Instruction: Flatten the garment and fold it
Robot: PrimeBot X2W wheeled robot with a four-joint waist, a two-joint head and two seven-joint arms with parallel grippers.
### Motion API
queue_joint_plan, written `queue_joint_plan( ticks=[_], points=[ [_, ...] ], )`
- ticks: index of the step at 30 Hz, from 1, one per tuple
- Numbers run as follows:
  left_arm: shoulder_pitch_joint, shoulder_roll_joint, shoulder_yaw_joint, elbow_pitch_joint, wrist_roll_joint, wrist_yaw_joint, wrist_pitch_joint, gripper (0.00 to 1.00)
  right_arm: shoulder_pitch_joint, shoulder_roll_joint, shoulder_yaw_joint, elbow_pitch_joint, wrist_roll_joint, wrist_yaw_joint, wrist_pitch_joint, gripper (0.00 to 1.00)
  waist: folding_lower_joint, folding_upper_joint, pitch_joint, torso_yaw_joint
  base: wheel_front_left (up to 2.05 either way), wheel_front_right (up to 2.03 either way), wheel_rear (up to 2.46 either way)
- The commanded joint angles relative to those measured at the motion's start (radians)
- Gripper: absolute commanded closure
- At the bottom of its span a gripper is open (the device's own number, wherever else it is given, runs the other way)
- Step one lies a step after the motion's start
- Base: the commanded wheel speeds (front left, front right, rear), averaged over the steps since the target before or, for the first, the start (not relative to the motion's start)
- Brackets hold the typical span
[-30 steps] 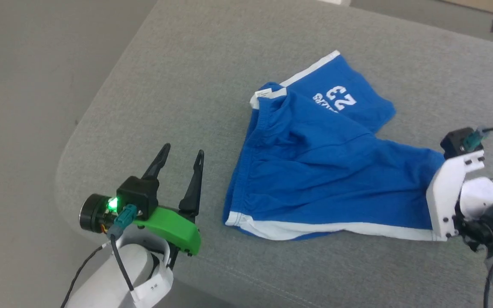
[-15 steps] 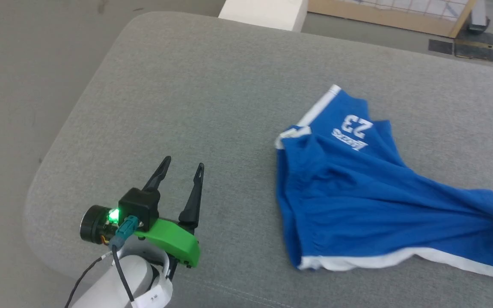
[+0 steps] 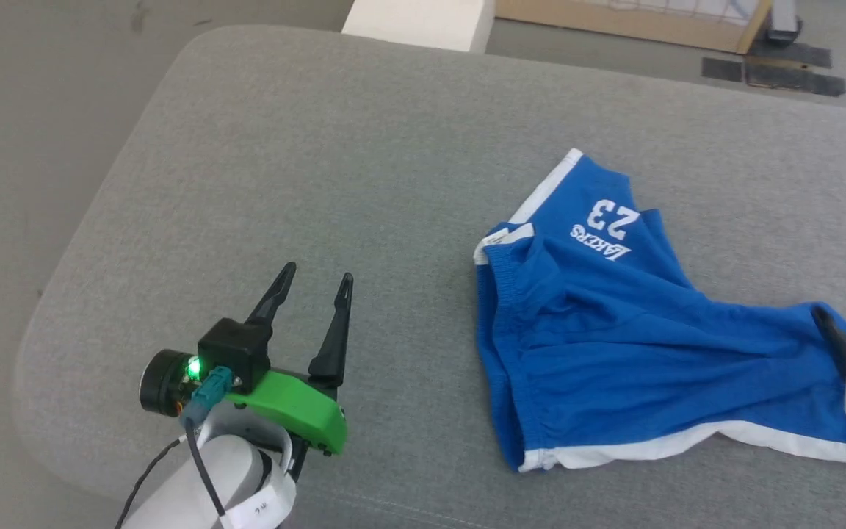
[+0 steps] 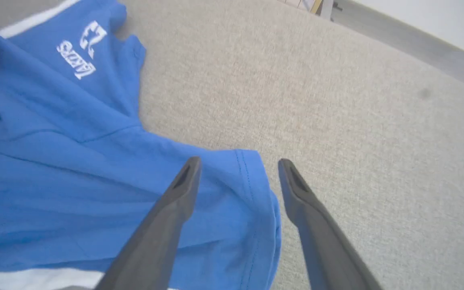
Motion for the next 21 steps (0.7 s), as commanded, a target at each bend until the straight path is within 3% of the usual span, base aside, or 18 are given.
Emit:
queue_joint_plan(
  ticks=[1, 6, 12, 15, 21],
  points=[
    [0.019, 0.008, 0.003, -0.013, -0.007, -0.003, 0.004, 0.0, -0.007, 0.008, 0.005, -0.019, 0.01, -0.002, -0.06, 0.0, 0.0, 0.0, -0.026, -0.034, 0.0, 0.0, 0.0],
    [0.047, 0.022, -0.005, -0.063, -0.025, -0.002, 0.035, 0.0, 0.049, 0.05, -0.015, -0.071, 0.011, -0.002, -0.276, 0.0, 0.0, 0.0, -0.053, -0.083, 0.0, 0.0, 0.0],
    [0.087, 0.042, -0.047, -0.12, -0.056, -0.029, 0.11, 0.0, 0.171, 0.184, -0.112, -0.124, -0.029, -0.002, -0.502, 0.0, 0.0, 0.0, -0.069, -0.131, 0.0, 0.0, 0.0],
    [0.1, 0.054, -0.085, -0.157, -0.086, -0.062, 0.186, 0.0, 0.235, 0.261, -0.159, -0.134, -0.074, -0.002, -0.562, 0.0, 0.0, 0.0, -0.068, -0.147, 0.0, 0.0, 0.0],
    [0.097, 0.084, -0.17, -0.246, -0.158, -0.117, 0.399, 0.0, 0.286, 0.37, -0.222, -0.144, -0.147, -0.002, -0.573, 0.0, 0.0, 0.0, -0.054, -0.172, 0.0, 0.0, 0.0]
  ],
)
